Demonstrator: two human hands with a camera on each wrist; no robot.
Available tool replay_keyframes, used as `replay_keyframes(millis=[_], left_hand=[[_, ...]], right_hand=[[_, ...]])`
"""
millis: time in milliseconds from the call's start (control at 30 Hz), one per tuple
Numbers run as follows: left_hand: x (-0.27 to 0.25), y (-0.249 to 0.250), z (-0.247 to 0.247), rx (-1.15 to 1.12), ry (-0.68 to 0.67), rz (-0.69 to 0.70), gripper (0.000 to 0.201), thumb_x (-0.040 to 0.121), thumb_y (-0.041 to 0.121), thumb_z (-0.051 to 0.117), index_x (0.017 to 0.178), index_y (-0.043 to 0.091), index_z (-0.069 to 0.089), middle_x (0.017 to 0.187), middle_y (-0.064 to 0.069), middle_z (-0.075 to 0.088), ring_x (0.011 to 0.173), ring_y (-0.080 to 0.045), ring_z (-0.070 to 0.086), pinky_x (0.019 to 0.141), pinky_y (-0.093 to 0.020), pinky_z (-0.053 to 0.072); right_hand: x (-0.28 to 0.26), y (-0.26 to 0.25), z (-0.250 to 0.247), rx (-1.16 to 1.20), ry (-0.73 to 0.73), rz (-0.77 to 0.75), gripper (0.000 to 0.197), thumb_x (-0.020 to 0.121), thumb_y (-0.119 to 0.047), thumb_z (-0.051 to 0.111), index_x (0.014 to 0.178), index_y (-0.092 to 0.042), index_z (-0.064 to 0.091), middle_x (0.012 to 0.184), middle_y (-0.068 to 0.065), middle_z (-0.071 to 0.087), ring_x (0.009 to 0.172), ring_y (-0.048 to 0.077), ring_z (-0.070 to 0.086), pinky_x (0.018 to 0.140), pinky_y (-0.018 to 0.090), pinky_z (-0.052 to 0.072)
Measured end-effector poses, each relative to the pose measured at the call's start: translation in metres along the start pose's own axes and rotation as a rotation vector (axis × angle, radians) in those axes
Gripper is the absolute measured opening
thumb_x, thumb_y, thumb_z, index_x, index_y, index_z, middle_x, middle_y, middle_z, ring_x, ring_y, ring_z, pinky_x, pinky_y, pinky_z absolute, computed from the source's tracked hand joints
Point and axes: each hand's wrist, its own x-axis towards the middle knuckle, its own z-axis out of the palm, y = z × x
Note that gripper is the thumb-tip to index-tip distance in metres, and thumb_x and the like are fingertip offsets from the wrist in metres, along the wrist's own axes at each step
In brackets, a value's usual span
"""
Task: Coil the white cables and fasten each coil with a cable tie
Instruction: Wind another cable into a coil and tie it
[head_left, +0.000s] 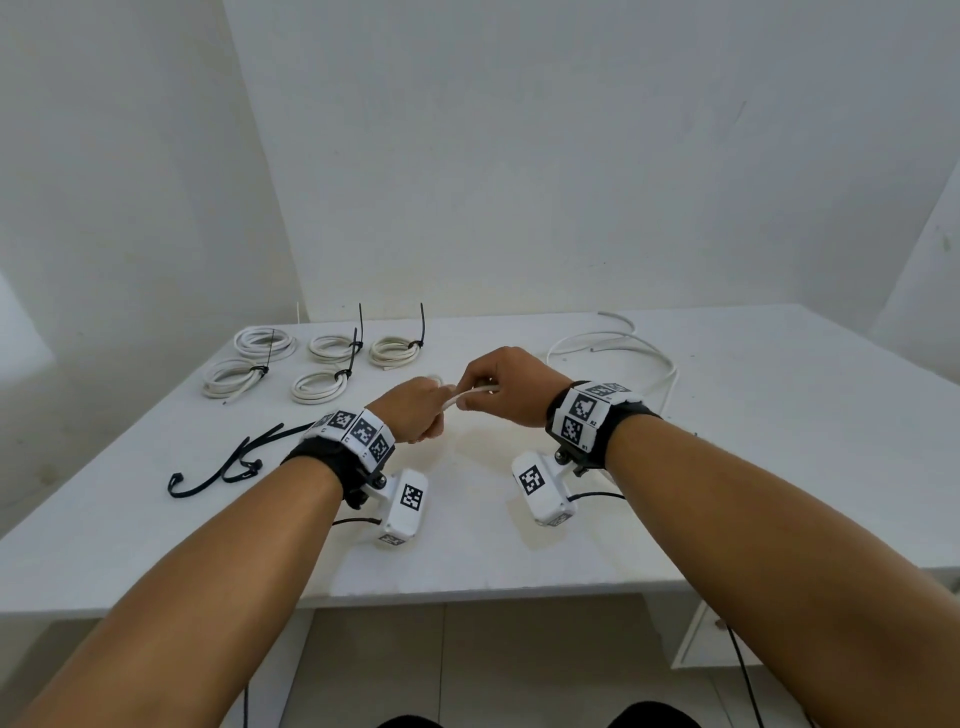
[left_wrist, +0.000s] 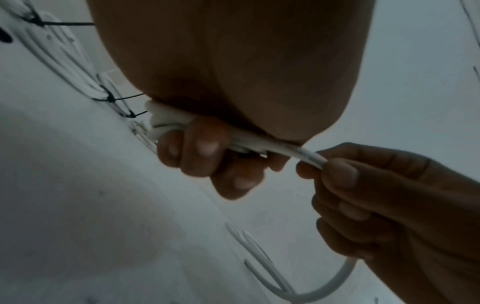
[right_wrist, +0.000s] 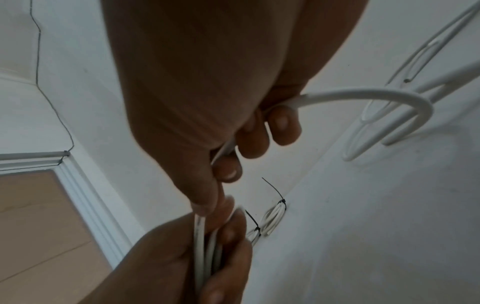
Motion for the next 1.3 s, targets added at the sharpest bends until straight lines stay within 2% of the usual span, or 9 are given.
replay_keyframes(millis=[333, 433, 567, 700, 800, 933, 1033, 1167, 1300], left_hand=[[-0.006, -0.005, 0.005, -0.546, -0.147, 0.081, 0.049, 0.087, 0.057, 0.047, 0.066, 0.021, 0.021, 0.062, -0.001, 0.012, 0.047, -0.014, 0.011, 0.045, -0.022, 0.014], [-0.009, -0.005, 0.004, -0.68, -0.15, 0.13, 0.048, 0.094, 0.049, 0.046, 0.059, 0.023, 0.028, 0.054, 0.002, 0.015, 0.042, -0.011, 0.012, 0.044, -0.02, 0.014], [-0.02, 0.009, -0.002, -0.964, -0.179, 0.182, 0.05, 0.1, 0.05, 0.032, 0.059, 0.021, 0.03, 0.04, 0.007, 0.018, 0.038, -0.009, 0.007, 0.042, -0.024, 0.006], [-0.026, 0.028, -0.01, -1.126, -0.209, 0.264, 0.057, 0.097, 0.061, 0.025, 0.056, 0.023, 0.034, 0.038, 0.01, 0.019, 0.039, -0.012, 0.004, 0.044, -0.027, 0.006], [-0.026, 0.038, -0.012, -1.251, -0.21, 0.34, 0.057, 0.098, 0.06, 0.023, 0.058, 0.022, 0.037, 0.041, 0.007, 0.015, 0.038, -0.012, 0.006, 0.042, -0.025, 0.012], [-0.014, 0.046, -0.016, -1.428, -0.076, 0.372, 0.048, 0.103, 0.05, 0.026, 0.069, 0.018, 0.04, 0.048, 0.006, 0.03, 0.039, -0.011, 0.021, 0.047, -0.025, 0.024], [-0.001, 0.048, -0.014, -1.349, 0.131, 0.323, 0.039, 0.106, 0.038, 0.03, 0.075, 0.017, 0.04, 0.053, 0.003, 0.034, 0.043, -0.013, 0.03, 0.052, -0.027, 0.027], [0.008, 0.038, -0.007, -0.858, 0.412, 0.269, 0.028, 0.106, 0.032, 0.032, 0.082, 0.018, 0.036, 0.054, 0.006, 0.04, 0.045, -0.012, 0.035, 0.048, -0.026, 0.027], [0.006, 0.03, -0.006, -0.622, 0.436, 0.204, 0.03, 0.106, 0.033, 0.034, 0.082, 0.016, 0.036, 0.059, 0.002, 0.042, 0.05, -0.012, 0.037, 0.051, -0.024, 0.034]], right_hand=[[0.004, 0.009, -0.012, 0.175, 0.165, 0.026, 0.015, 0.083, -0.033, 0.077, 0.081, -0.019, 0.074, 0.067, 0.005, 0.064, 0.054, 0.007, 0.045, 0.056, 0.02, 0.039], [0.006, 0.015, -0.021, 0.222, 0.206, 0.034, 0.01, 0.085, -0.032, 0.076, 0.081, -0.022, 0.075, 0.071, 0.008, 0.069, 0.061, 0.009, 0.051, 0.064, 0.025, 0.043], [0.006, 0.02, -0.025, 0.276, 0.283, 0.077, 0.014, 0.09, -0.031, 0.07, 0.084, -0.019, 0.076, 0.052, -0.018, 0.055, 0.051, -0.002, 0.044, 0.058, 0.015, 0.037], [0.003, 0.019, -0.014, 0.372, 0.247, 0.109, 0.023, 0.098, -0.034, 0.058, 0.093, -0.021, 0.076, 0.056, -0.009, 0.044, 0.044, 0.003, 0.036, 0.047, 0.011, 0.031], [0.003, 0.011, -0.006, 0.387, 0.221, 0.134, 0.032, 0.1, -0.038, 0.053, 0.075, -0.028, 0.069, 0.063, 0.003, 0.044, 0.049, 0.012, 0.034, 0.044, 0.018, 0.031], [0.005, -0.007, 0.007, 0.168, 0.073, 0.145, 0.035, 0.104, -0.029, 0.043, 0.087, -0.003, 0.059, 0.068, -0.001, 0.051, 0.049, 0.004, 0.04, 0.043, 0.01, 0.033], [0.003, -0.018, 0.014, 0.029, -0.058, 0.116, 0.024, 0.105, -0.022, 0.038, 0.093, -0.01, 0.055, 0.081, 0.001, 0.057, 0.071, 0.015, 0.052, 0.061, 0.019, 0.039], [0.004, -0.031, 0.015, -0.183, -0.206, 0.113, 0.032, 0.105, -0.016, 0.034, 0.116, -0.001, 0.06, 0.107, 0.011, 0.063, 0.091, 0.024, 0.055, 0.084, 0.034, 0.044], [0.004, -0.033, 0.008, -0.297, -0.244, 0.097, 0.032, 0.102, -0.02, 0.042, 0.091, -0.001, 0.065, 0.089, 0.01, 0.07, 0.079, 0.023, 0.059, 0.08, 0.04, 0.051]])
